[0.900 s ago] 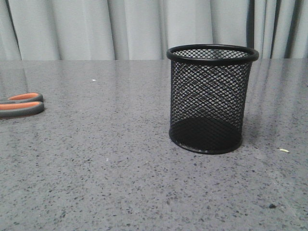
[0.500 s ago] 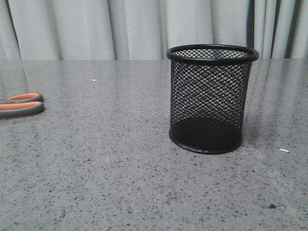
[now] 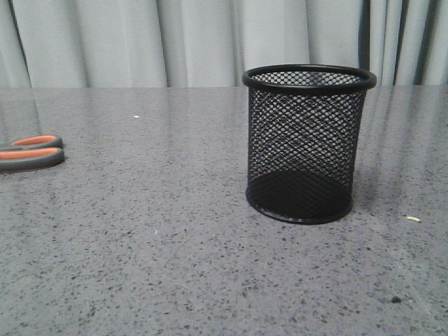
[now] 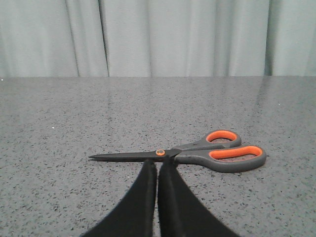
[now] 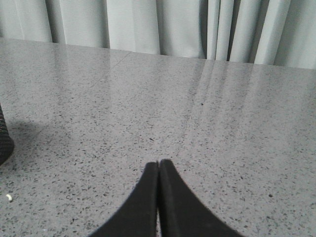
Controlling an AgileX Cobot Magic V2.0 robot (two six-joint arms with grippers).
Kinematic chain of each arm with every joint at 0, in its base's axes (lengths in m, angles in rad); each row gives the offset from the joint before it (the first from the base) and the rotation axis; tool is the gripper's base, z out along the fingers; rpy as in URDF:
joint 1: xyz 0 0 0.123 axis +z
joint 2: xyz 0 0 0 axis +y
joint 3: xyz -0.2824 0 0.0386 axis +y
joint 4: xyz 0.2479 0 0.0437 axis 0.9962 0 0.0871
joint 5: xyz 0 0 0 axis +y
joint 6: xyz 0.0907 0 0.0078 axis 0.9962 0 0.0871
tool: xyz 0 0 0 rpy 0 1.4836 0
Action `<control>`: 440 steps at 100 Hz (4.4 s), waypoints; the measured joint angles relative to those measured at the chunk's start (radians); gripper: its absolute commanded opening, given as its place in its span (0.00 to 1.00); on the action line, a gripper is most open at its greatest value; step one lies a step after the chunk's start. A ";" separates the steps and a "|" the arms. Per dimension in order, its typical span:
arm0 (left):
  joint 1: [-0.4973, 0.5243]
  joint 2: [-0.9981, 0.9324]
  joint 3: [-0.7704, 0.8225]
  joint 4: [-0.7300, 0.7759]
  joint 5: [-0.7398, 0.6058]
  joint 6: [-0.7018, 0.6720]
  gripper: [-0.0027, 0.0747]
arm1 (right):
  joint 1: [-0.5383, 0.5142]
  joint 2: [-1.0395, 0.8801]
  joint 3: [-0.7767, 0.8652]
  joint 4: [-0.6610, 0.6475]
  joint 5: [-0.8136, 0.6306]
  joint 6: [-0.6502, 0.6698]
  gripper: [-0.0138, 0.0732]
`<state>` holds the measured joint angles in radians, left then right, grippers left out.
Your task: Put scissors into bucket
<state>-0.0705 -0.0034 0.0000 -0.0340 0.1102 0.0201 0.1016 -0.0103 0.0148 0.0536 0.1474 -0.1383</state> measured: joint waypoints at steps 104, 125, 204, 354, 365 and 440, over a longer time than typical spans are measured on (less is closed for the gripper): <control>0.000 0.000 0.000 -0.118 0.000 0.000 0.01 | 0.000 0.000 0.000 0.126 -0.050 0.000 0.07; 0.000 0.000 0.000 -0.392 -0.022 0.000 0.01 | 0.000 0.000 0.000 0.340 -0.073 0.000 0.07; 0.000 0.300 -0.528 -0.388 0.425 0.063 0.01 | 0.000 0.342 -0.480 0.360 0.414 0.000 0.11; 0.000 1.360 -1.241 -0.264 1.120 0.920 0.58 | 0.006 0.745 -0.868 0.282 0.697 -0.083 0.67; 0.000 1.462 -1.304 -0.215 1.120 1.088 0.58 | 0.027 0.745 -0.868 0.280 0.697 -0.089 0.67; 0.001 1.689 -1.335 -0.128 1.117 1.433 0.58 | 0.069 0.745 -0.868 0.254 0.697 -0.096 0.67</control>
<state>-0.0691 1.6853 -1.3353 -0.1623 1.2269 1.4532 0.1704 0.7348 -0.8532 0.3075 0.8448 -0.2346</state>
